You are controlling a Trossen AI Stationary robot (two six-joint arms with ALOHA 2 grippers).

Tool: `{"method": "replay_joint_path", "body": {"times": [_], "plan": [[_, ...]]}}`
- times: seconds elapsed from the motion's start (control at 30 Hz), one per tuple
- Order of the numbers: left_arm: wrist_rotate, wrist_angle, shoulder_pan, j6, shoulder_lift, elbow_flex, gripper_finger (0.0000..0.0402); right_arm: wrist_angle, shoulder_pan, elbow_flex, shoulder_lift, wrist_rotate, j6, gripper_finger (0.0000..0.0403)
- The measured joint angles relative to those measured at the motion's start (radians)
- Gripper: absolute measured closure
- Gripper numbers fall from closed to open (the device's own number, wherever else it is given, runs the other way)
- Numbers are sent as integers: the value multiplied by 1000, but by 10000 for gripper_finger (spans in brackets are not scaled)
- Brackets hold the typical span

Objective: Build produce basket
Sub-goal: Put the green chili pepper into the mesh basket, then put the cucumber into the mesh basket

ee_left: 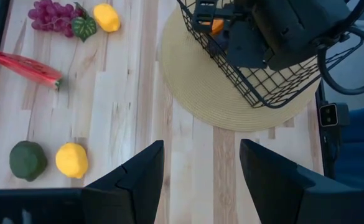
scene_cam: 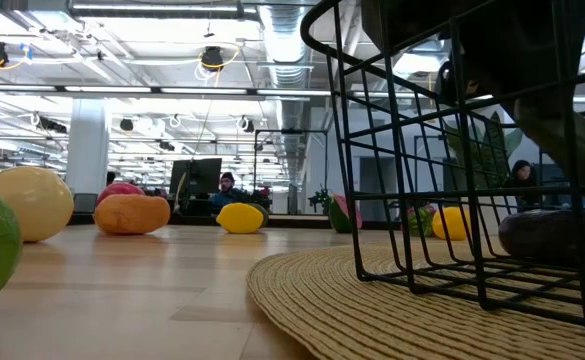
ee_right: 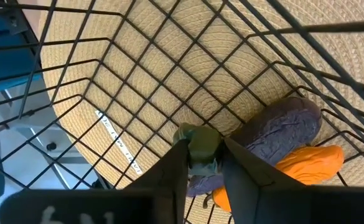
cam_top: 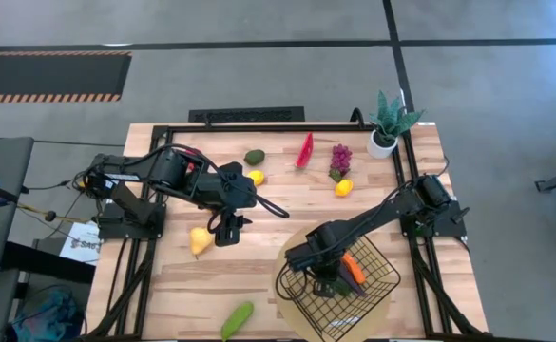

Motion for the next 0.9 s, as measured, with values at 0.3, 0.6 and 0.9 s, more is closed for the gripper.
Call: {"method": "replay_joint_path", "body": {"times": [0.3,0.6,0.9], "plan": [[-2,8,2,10,0,0,207,-4,-4,0,0,0,-5,222],[-160,-163,3,-122,0,0,207,-200,-61,74,-22,0,4,198],[-183,-160,-50,-277,-6,-40,207,-296,-116,219,-150,217,-38,220]]}}
